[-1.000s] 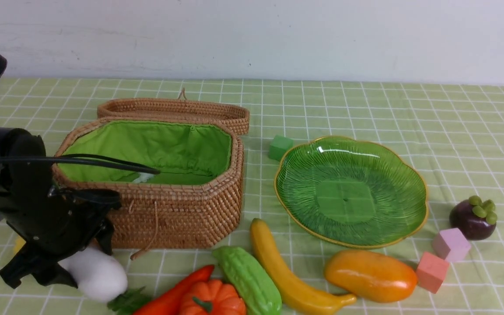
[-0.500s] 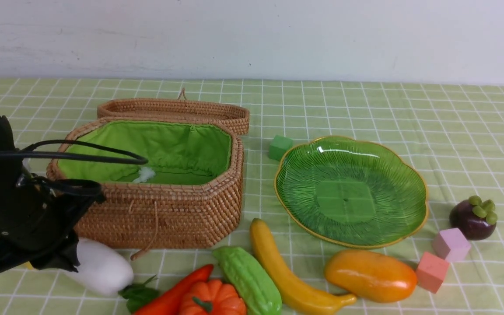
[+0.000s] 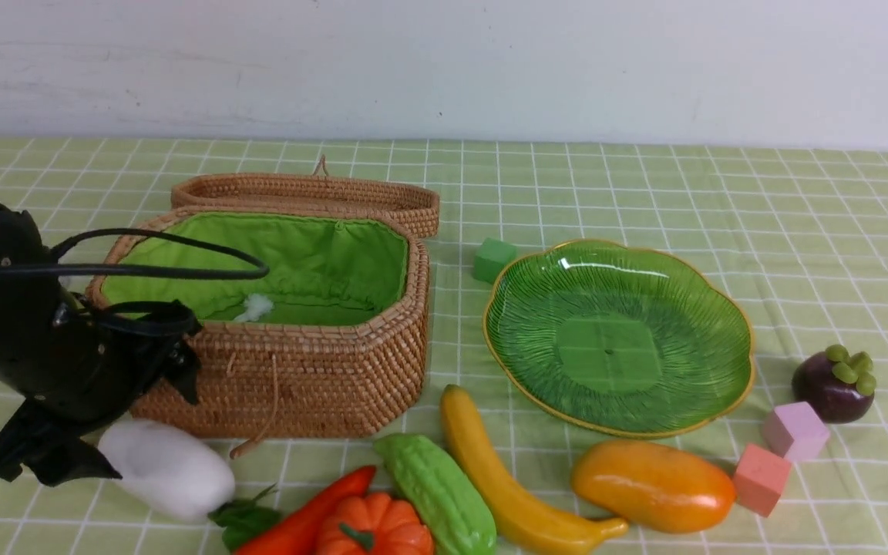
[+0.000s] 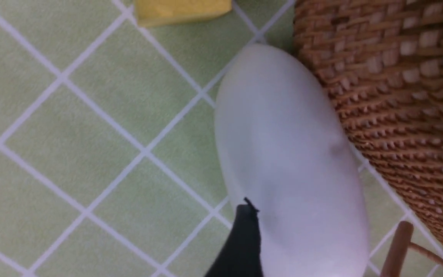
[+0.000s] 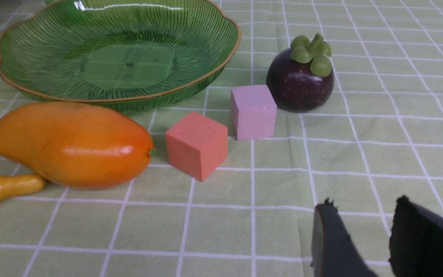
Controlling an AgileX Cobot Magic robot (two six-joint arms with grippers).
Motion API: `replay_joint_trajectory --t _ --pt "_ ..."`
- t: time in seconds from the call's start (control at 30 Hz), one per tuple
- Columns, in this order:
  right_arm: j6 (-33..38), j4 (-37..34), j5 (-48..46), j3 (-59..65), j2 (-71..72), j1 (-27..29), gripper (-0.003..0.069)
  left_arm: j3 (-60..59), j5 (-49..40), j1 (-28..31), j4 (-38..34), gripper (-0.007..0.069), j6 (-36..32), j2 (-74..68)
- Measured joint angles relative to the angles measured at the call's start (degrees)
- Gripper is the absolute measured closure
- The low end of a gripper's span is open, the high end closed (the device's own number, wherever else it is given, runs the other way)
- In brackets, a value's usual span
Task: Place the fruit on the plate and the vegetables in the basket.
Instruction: Take a daikon with your left arm and place it on the basket on the left.
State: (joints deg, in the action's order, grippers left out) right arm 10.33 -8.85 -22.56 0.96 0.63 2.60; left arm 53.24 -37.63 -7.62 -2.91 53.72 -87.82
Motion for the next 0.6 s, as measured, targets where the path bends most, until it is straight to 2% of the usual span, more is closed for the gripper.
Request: replay_joint_trajectory --t 0.13,0.3,0.6 --pt "0.0 -0.1 0.0 0.0 0.0 0.0 0.0417 0.0 0.4 0.0 0.0 -0.0013 -0.7 -4.3" --pt "0.0 -0.1 0.0 0.0 0.0 0.0 0.0417 0.3 0.7 0.0 -0.6 0.0074 -0.7 -8.2" --pt "0.0 -0.1 0.0 0.0 0.0 0.0 0.0417 0.2 -1.8 0.0 -0.3 0.0082 -1.2 -6.3"
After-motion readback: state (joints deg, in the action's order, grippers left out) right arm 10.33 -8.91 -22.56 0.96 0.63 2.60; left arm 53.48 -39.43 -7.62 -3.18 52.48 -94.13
